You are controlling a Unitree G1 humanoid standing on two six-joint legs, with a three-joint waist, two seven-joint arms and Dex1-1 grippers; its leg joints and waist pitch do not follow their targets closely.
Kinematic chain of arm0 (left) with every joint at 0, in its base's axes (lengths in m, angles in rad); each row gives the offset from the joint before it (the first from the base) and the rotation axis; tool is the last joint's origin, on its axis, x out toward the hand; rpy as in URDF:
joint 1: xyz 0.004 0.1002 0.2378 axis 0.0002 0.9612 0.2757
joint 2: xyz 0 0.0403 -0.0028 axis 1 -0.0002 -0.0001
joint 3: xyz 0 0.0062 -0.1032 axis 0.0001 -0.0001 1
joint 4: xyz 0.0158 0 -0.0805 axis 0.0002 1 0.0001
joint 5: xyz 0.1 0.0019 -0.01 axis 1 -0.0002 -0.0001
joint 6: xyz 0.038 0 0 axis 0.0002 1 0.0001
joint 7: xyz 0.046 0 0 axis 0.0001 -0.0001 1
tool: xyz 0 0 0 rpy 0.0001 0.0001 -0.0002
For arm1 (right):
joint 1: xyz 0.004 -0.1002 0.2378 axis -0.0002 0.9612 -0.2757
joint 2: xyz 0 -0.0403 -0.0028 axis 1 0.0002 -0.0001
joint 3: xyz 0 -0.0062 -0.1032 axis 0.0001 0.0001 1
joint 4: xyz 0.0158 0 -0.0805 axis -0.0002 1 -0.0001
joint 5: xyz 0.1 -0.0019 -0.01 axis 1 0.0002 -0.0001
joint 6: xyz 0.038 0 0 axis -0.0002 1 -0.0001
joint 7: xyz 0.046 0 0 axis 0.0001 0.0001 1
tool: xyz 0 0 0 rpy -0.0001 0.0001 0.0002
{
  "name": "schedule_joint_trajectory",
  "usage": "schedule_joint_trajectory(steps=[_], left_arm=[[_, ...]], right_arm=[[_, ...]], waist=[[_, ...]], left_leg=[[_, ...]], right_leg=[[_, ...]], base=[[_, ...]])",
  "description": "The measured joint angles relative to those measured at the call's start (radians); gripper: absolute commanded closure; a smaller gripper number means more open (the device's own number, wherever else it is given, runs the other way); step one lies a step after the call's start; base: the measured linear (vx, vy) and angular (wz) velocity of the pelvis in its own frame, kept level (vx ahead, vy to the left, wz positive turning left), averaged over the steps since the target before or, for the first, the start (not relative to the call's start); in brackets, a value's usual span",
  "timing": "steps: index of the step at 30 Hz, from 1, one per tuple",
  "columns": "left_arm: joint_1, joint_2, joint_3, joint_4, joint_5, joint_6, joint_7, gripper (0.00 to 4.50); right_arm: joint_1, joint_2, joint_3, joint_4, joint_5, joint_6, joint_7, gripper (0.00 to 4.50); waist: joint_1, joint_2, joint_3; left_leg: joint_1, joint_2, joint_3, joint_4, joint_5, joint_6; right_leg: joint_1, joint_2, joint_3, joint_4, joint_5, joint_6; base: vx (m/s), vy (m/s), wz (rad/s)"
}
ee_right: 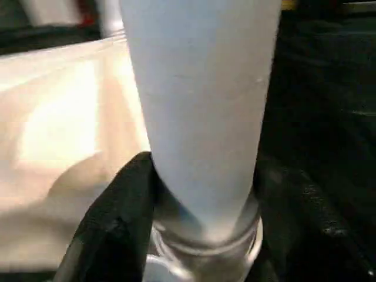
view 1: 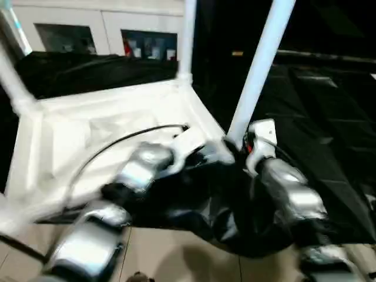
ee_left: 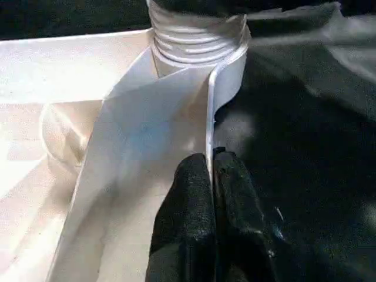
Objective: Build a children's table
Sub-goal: Rotate leg to tighten
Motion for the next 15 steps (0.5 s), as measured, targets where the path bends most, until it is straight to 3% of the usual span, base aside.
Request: schedule_joint_trajectory(steps=[4,5,11,15], left_arm=[[-0.019,-0.028,0.014,0.034,0.002,0.004,0.097,4.50],[-0.020,-0.026,0.018,0.035,0.003,0.002,0.100,4.50],[-0.020,-0.014,0.025,0.040,0.003,-0.018,0.070,4.50],[-0.019,0.009,0.018,0.047,-0.002,-0.054,0.013,4.50]], right_arm=[[-0.022,0.033,0.007,0.049,-0.023,-0.026,-0.039,1.98],[-0.021,0.036,0.013,0.060,-0.025,-0.029,-0.036,1.67],[-0.022,0.024,0.019,0.082,-0.024,-0.031,0.002,1.17],[-0.024,-0.033,0.032,0.082,-0.028,-0.032,0.061,1.17]], waist=[[-0.014,0.000,0.000],[-0.017,0.000,0.000],[-0.021,0.000,0.000],[-0.018,0.000,0.001]], left_leg=[[0.000,0.000,-0.001,-0.001,0.000,0.000],[0.000,0.000,-0.001,-0.002,0.000,0.000],[-0.002,0.000,0.000,-0.002,0.003,0.005],[-0.002,0.000,0.000,-0.003,0.003,0.005]], right_leg=[[-0.001,0.002,0.000,-0.001,0.000,0.001],[-0.001,0.002,-0.001,-0.001,0.000,0.001],[-0.001,0.002,-0.001,-0.003,0.000,0.001],[-0.001,0.002,-0.001,-0.003,0.000,0.001]], base=[[0.000,0.000,0.00],[0.000,0.000,0.00],[0.000,0.000,0.00],[0.000,0.000,0.00]])
